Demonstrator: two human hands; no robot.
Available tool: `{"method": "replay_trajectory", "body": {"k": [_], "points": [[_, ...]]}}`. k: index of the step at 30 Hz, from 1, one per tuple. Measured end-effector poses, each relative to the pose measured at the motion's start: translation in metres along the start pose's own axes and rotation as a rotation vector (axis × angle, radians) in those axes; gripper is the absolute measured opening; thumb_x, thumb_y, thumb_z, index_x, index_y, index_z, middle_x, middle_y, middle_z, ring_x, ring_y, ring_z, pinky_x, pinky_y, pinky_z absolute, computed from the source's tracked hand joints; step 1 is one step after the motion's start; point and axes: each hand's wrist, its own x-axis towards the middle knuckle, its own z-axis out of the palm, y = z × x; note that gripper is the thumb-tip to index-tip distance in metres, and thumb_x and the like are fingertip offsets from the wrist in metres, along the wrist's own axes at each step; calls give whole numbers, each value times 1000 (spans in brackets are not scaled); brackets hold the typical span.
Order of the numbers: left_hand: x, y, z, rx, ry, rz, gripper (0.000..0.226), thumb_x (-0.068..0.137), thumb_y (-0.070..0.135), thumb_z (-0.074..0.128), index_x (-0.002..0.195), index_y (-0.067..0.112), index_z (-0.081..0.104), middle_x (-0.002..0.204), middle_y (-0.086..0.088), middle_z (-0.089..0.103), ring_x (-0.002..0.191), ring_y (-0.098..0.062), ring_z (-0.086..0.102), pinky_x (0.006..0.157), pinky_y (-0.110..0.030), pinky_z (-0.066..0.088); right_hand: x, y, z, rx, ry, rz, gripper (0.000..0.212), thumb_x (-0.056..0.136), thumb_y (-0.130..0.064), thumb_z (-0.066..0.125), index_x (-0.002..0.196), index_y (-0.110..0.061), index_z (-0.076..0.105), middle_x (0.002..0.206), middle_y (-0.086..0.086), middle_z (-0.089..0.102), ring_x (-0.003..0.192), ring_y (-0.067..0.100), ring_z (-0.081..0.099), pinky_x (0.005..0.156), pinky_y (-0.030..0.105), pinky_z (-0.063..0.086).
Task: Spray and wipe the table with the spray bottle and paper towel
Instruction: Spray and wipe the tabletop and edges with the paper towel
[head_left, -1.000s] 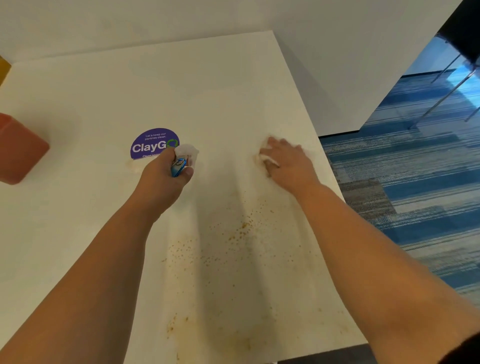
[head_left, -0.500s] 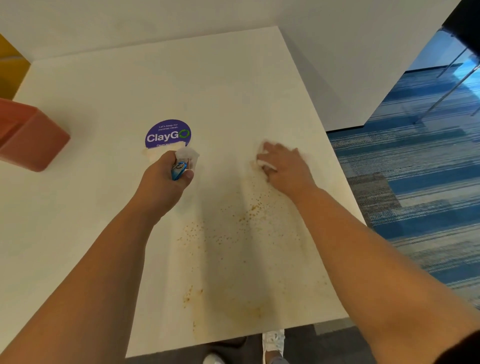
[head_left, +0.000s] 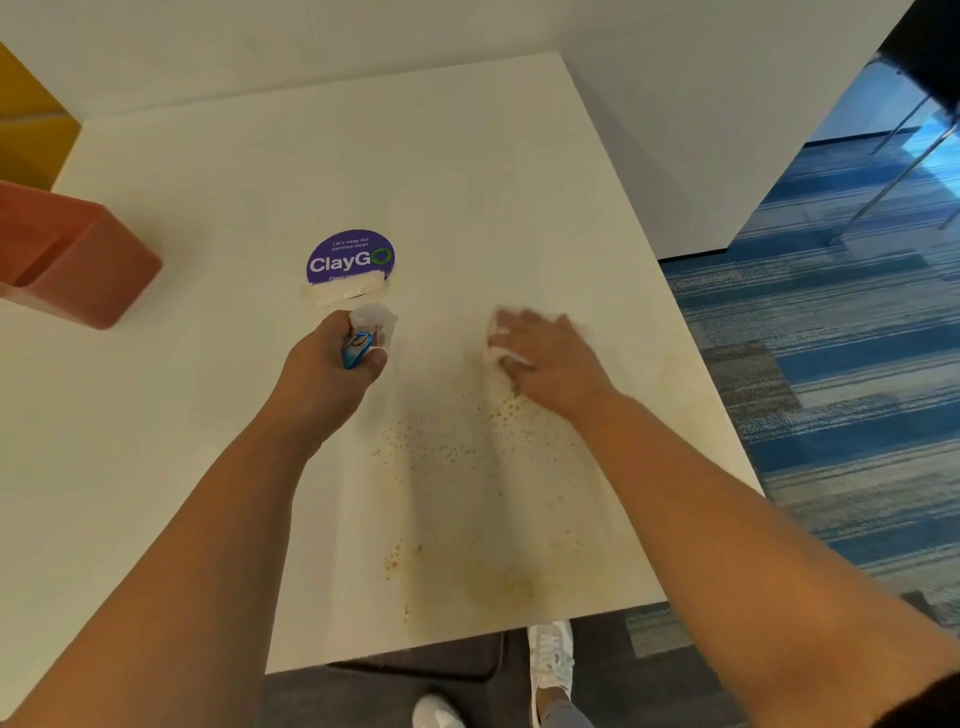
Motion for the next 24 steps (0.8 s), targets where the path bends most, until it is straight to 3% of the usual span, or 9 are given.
{"method": "replay_trajectory", "body": {"k": [3, 8, 11, 13, 16, 19, 20, 22, 24], "points": [[-4, -3, -4, 13, -10, -17, 42, 96, 22, 59, 136, 19, 48, 116, 5, 54, 102, -17, 53, 86, -28, 40, -35, 8, 0, 110, -47, -55, 33, 87, -16, 59, 116, -31, 62, 146, -12, 39, 138, 10, 26, 113, 42, 9], [-10, -12, -14, 15, 10, -24, 38, 96, 23, 59, 133, 19, 50, 114, 3, 56, 98, -18, 54, 81, -26, 41, -11, 27, -12, 46, 156, 164, 26, 91, -14, 51, 110, -27, 64, 136, -8, 50, 130, 18, 38, 108, 43, 18], [-13, -19, -17, 20, 26, -16, 35, 96, 22, 58, 130, 20, 52, 109, 3, 57, 92, -17, 54, 66, -17, 37, 15, -2, -4, -25, 102, 120, 20, 81, -14, 53, 79, -32, 59, 114, -12, 55, 111, 18, 48, 96, 45, 27], [-14, -22, -17, 14, 27, -14, 33, 96, 22, 58, 128, 19, 52, 109, 2, 58, 86, -15, 55, 63, -15, 37, 9, -28, 5, 30, 60, 7, 23, 75, -14, 57, 69, -34, 50, 109, -11, 56, 107, 16, 49, 97, 47, 31], [-17, -22, -18, 5, 14, -12, 33, 96, 21, 59, 128, 20, 53, 109, 2, 58, 88, -15, 56, 65, -19, 38, -27, -52, 18, 148, 43, -172, 16, 73, -6, 65, 82, -19, 69, 121, 1, 62, 115, 15, 51, 95, 32, 30], [-19, -21, -20, -5, 3, -13, 35, 96, 22, 59, 130, 20, 51, 113, 3, 57, 96, -19, 55, 75, -24, 39, -46, -53, 1, 479, 48, -12, 29, 77, -3, 66, 103, -15, 71, 114, -7, 63, 95, -13, 55, 81, 11, 42], [-19, -20, -21, -8, 2, -15, 36, 96, 22, 59, 131, 20, 51, 114, 3, 57, 97, -19, 55, 77, -26, 39, -45, -49, -7, 537, 118, 55, 28, 79, -3, 66, 103, -17, 71, 108, -11, 62, 88, -14, 55, 73, 8, 43], [-21, -21, -22, -11, 3, -16, 37, 96, 22, 59, 131, 20, 51, 114, 2, 57, 97, -19, 55, 77, -26, 39, -33, -31, -17, 436, 263, 166, 28, 83, -5, 63, 106, -18, 69, 104, -14, 57, 89, -5, 53, 72, 11, 44], [-23, -24, -23, -8, 7, -13, 35, 96, 21, 59, 130, 19, 52, 113, 3, 57, 96, -18, 55, 74, -23, 39, -18, -14, -14, 230, 286, 174, 24, 85, -5, 59, 106, -15, 68, 109, -9, 59, 100, 8, 54, 86, 23, 44]]}}
